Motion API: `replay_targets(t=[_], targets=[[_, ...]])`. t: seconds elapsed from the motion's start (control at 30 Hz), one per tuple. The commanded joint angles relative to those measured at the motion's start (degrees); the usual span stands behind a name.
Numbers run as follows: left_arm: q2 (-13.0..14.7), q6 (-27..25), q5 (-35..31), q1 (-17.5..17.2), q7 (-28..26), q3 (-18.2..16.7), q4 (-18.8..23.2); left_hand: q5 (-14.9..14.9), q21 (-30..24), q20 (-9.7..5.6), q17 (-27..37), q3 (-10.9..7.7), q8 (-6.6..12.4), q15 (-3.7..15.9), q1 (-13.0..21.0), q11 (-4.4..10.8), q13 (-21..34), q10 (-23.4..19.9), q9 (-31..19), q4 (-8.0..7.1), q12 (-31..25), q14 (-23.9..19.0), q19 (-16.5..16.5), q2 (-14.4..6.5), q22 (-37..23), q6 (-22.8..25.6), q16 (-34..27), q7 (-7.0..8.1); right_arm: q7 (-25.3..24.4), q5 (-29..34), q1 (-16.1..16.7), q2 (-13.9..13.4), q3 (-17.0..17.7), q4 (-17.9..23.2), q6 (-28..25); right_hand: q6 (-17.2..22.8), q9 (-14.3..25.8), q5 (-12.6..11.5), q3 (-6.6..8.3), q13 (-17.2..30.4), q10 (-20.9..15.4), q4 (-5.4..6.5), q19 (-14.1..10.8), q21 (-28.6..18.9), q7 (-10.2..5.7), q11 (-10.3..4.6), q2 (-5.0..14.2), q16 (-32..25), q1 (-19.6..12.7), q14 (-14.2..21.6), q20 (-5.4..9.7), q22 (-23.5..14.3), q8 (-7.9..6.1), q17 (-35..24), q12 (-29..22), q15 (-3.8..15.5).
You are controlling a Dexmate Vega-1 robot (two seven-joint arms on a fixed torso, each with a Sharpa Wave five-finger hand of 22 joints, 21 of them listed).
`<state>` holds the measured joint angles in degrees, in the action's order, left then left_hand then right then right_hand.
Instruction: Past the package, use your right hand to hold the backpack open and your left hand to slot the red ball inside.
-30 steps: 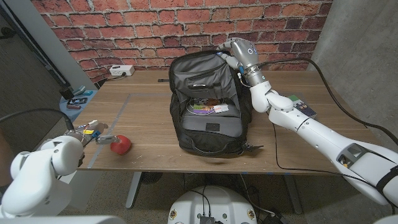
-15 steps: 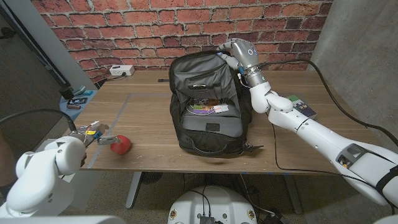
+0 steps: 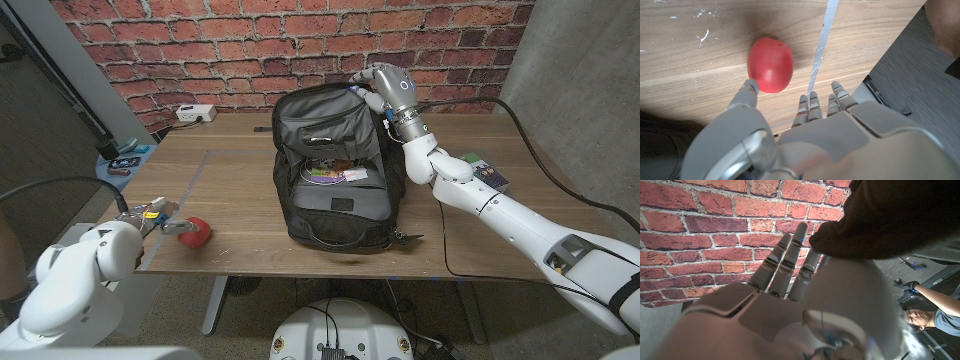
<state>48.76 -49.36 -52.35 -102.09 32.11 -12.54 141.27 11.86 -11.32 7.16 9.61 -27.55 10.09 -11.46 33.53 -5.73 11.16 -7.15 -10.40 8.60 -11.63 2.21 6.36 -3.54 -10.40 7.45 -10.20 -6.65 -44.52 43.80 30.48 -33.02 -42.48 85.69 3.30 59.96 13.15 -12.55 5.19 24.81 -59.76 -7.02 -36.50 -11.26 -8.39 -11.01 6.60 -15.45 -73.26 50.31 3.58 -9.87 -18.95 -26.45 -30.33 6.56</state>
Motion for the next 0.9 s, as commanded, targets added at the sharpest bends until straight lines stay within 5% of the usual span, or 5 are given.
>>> replay_targets(t=[0.03, 0.9], targets=[[3.78, -2.4, 4.48, 0.48, -3.57, 1.66, -1.39, -0.2, -0.43, 0.29, 0.11, 0.23, 0.51, -0.04, -0.24, 0.28, 0.1, -0.67, 0.02, -0.07, -0.32, -0.81, 0.65, 0.06, 0.05, 0.39, -0.3, 0.07, 0.17, 0.15, 0.41, -0.18, 0.36, 0.41, -0.09, 0.23, 0.18, -0.19, -0.21, 0.33, -1.09, -0.12, -0.24, -0.36, -0.02, -0.43, 1.16, 0.12, -0.44, 0.5, 7.6, -0.18, 0.07, -0.11, -0.04, 7.32], [14.35, -10.96, 18.95, 4.78, -14.5, 9.41, -1.87, -0.52, -0.9, -0.16, 0.12, 0.04, 1.07, 1.17, 0.89, 1.43, 0.05, -3.51, -0.03, 0.72, -1.3, -3.58, 2.5, 0.36, 0.08, 1.78, -0.68, -0.14, -0.69, -0.68, 0.27, -0.27, 0.76, -1.21, 0.97, 0.31, 0.22, -0.23, -0.52, 0.27, -1.3, -0.06, -0.36, -0.34, -0.1, -0.41, 1.26, 0.61, -0.51, 0.81, 7.59, -0.17, 0.24, -0.34, 0.22, 7.32]])
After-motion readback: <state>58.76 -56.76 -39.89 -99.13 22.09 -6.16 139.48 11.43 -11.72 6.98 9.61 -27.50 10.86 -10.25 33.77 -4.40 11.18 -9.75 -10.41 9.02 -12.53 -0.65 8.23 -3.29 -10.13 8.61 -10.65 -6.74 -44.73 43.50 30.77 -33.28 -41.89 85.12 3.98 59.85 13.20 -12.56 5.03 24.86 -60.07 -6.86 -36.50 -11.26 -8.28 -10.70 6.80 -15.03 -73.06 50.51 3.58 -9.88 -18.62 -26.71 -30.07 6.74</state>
